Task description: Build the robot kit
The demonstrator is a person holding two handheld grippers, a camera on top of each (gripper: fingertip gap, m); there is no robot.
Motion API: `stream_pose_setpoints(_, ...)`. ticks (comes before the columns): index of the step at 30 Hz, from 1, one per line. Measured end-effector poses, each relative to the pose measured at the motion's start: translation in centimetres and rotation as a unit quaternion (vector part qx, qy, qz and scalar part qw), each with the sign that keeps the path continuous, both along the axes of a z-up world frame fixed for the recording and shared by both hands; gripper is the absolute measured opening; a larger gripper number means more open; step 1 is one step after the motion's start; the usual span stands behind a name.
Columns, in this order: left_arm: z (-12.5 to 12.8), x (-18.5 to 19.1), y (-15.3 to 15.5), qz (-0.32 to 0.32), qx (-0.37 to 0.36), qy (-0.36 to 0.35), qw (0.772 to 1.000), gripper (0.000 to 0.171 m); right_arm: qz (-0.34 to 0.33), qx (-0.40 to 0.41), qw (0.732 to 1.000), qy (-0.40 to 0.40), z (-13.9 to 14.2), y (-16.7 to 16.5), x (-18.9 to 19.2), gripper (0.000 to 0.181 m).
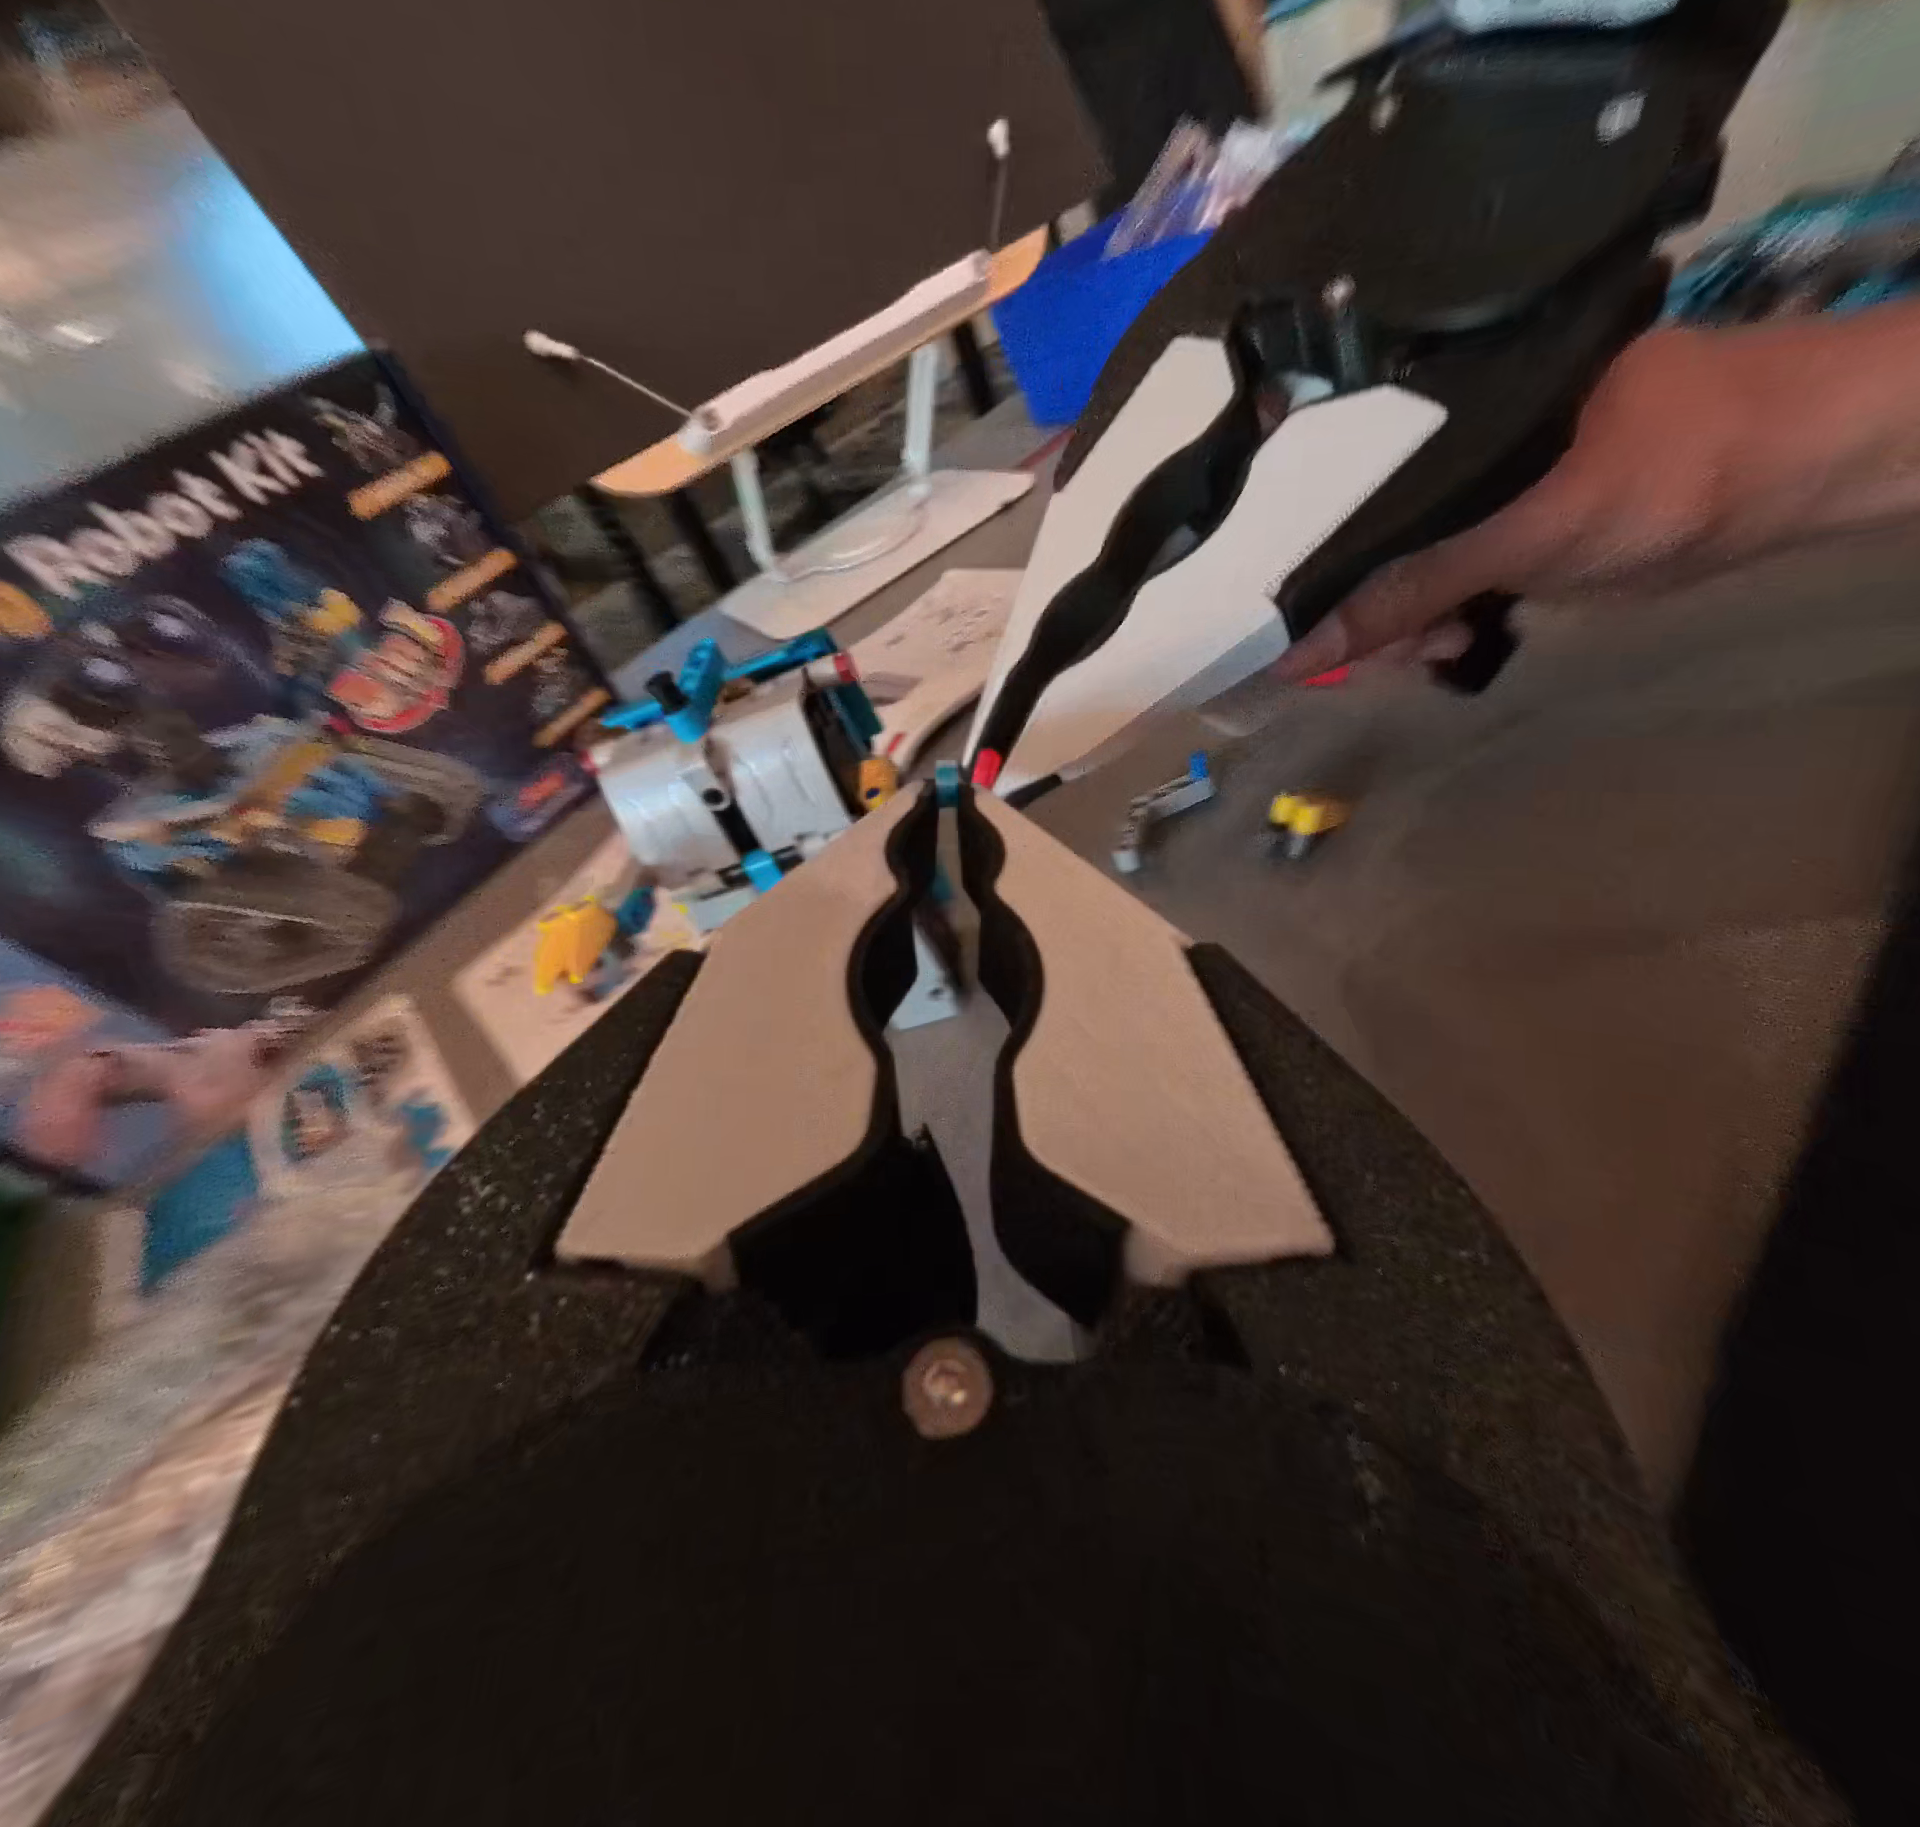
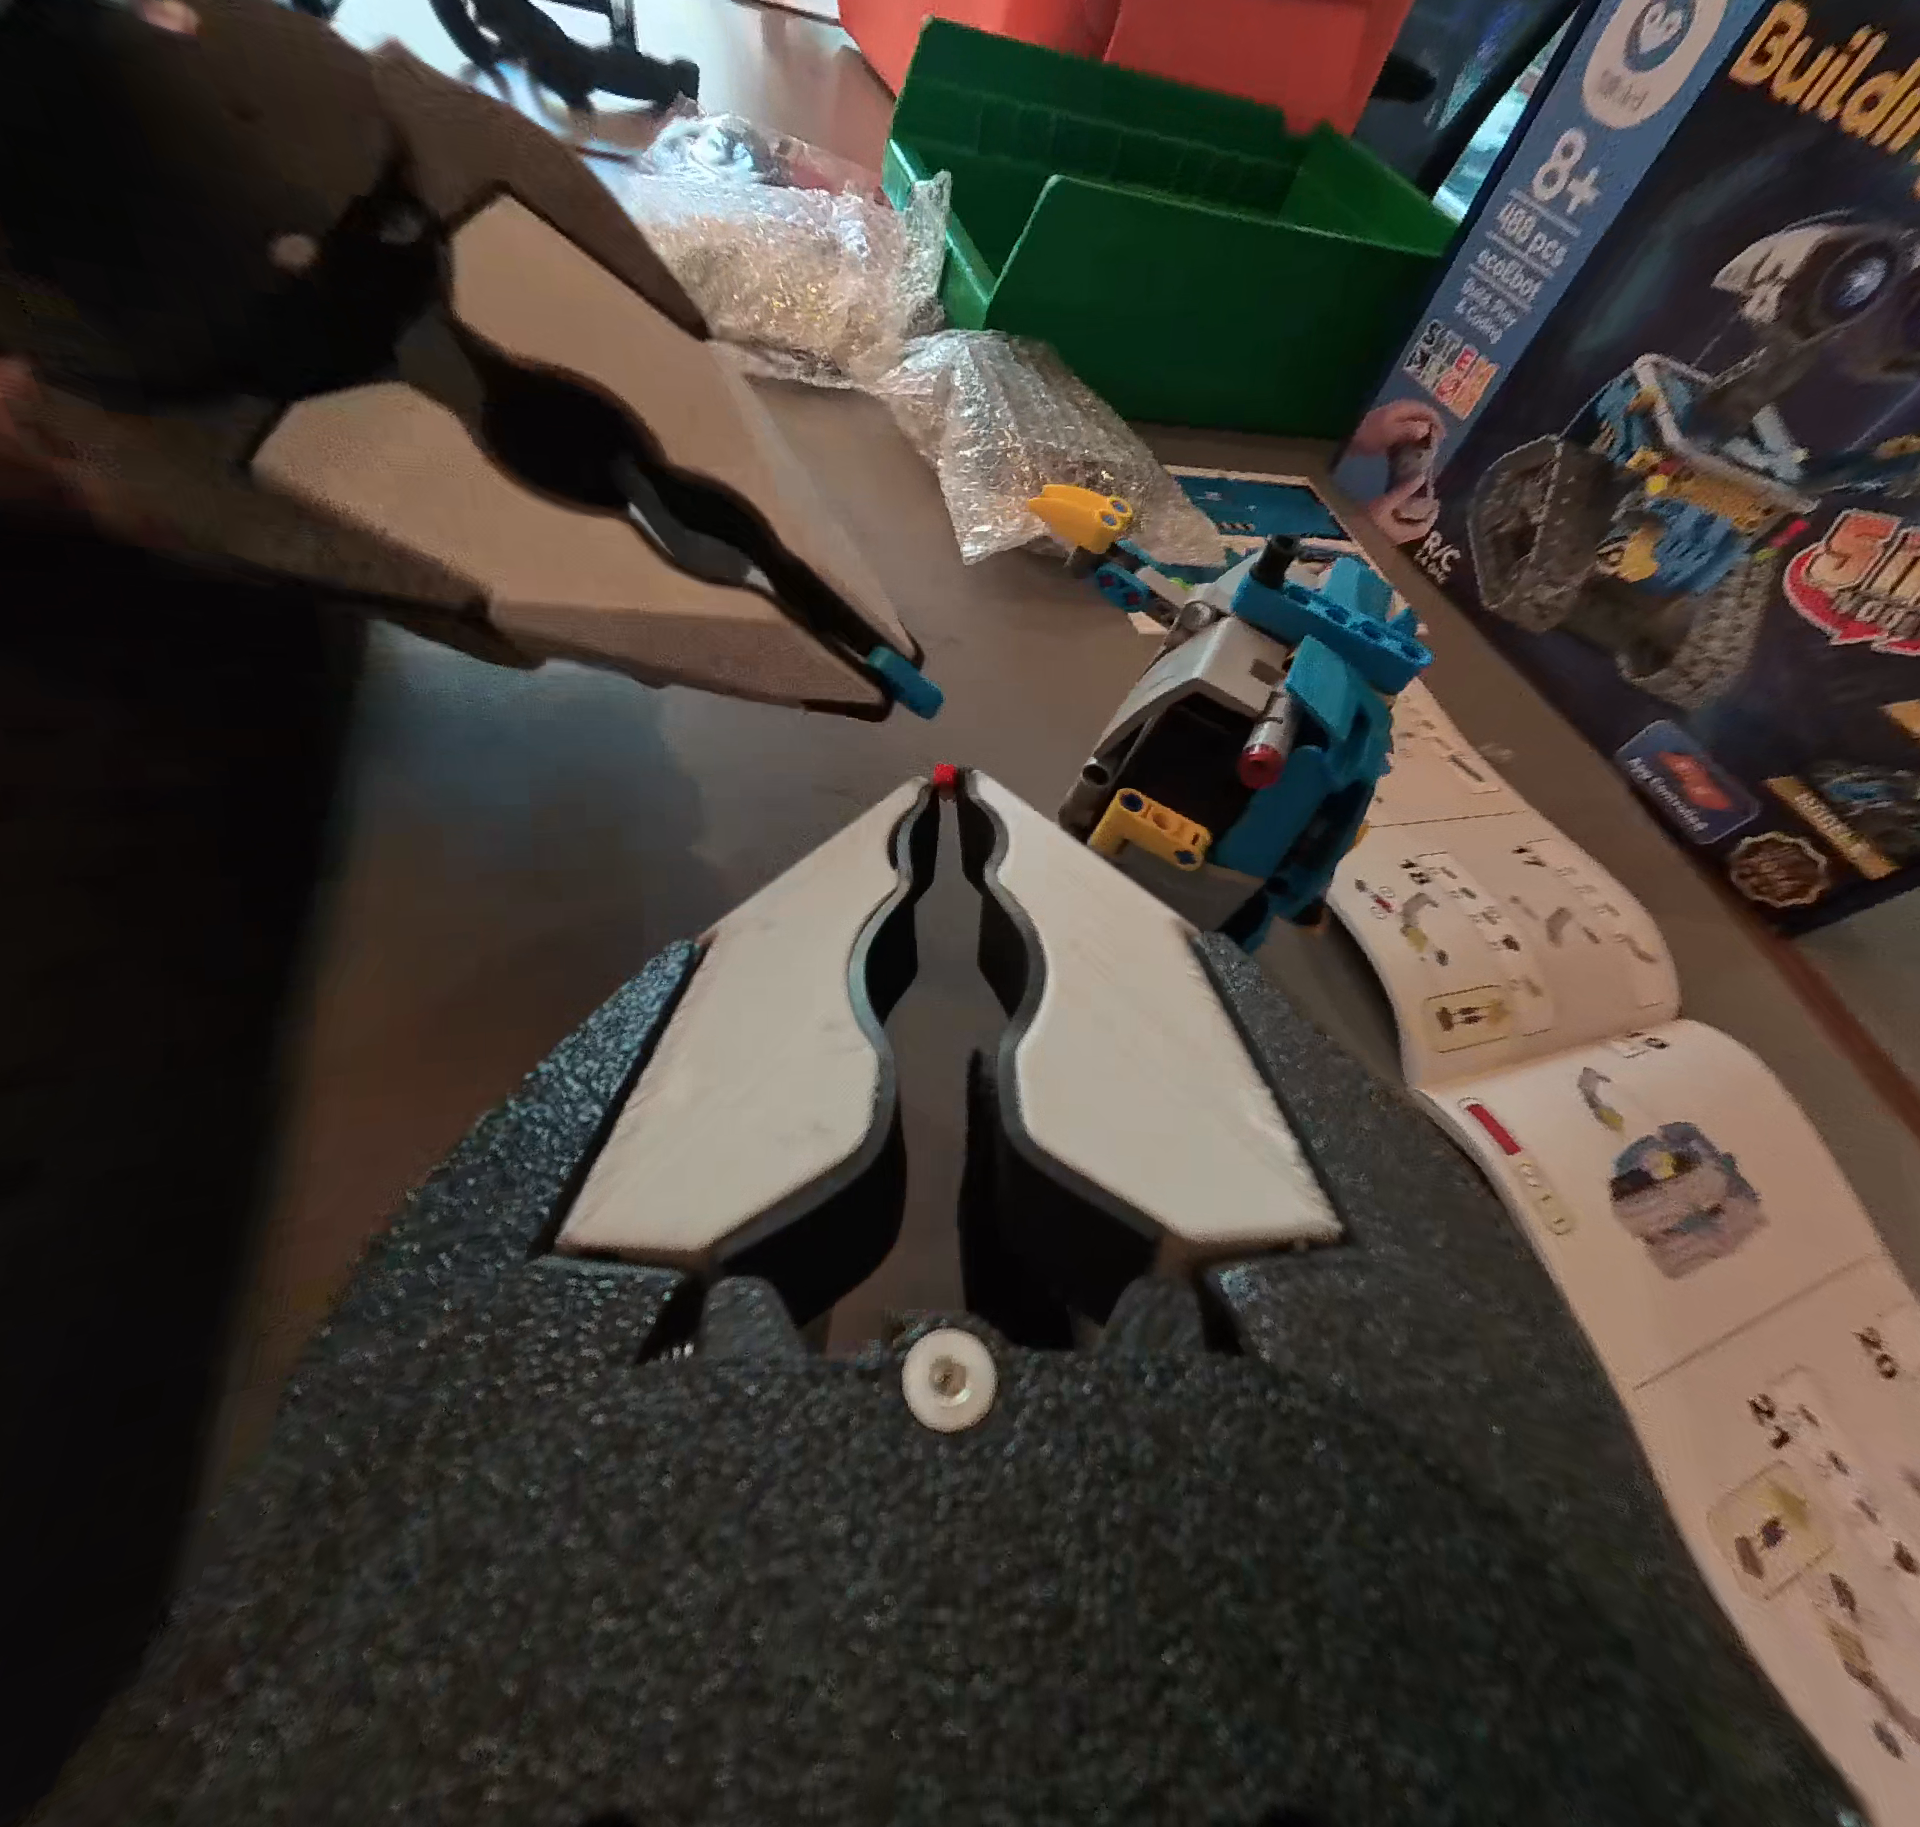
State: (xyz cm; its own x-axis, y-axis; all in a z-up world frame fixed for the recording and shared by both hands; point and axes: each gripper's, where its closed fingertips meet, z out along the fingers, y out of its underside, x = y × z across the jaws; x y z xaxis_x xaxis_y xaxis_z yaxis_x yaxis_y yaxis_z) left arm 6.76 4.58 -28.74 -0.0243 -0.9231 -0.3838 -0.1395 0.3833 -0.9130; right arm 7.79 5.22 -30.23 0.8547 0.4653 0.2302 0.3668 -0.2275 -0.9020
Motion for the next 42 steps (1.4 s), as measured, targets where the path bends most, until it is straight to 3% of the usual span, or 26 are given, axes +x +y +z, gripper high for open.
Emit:
stream_pose_setpoints(4, 0.8, -0.6, -0.4, -0.062, -0.089, -0.018, 0.994, 0.003, 0.034, 0.029, 0.999, -0.001, 1.0, -0.8, -0.4, 0.004)
stream_pose_setpoints(11, -0.1, -0.9, -1.4, -0.097, -0.054, 0.012, 0.994, 0.003, 0.070, 0.023, 0.997, -0.023, 0.4, -1.3, -1.8, 0.004)
stream_pose_setpoints(31, -1.1, -1.5, -2.0, -0.121, -0.020, 0.047, 0.991, 0.003, 0.078, 0.008, 0.996, -0.047, -0.8, -1.4, -2.4, 0.004)
stream_pose_setpoints(42, -0.3, -2.7, -1.3, -0.144, -0.035, 0.058, 0.987, 0.003, 0.097, 0.015, 0.995, -0.007, 0.0, -1.7, -2.9, 0.004)
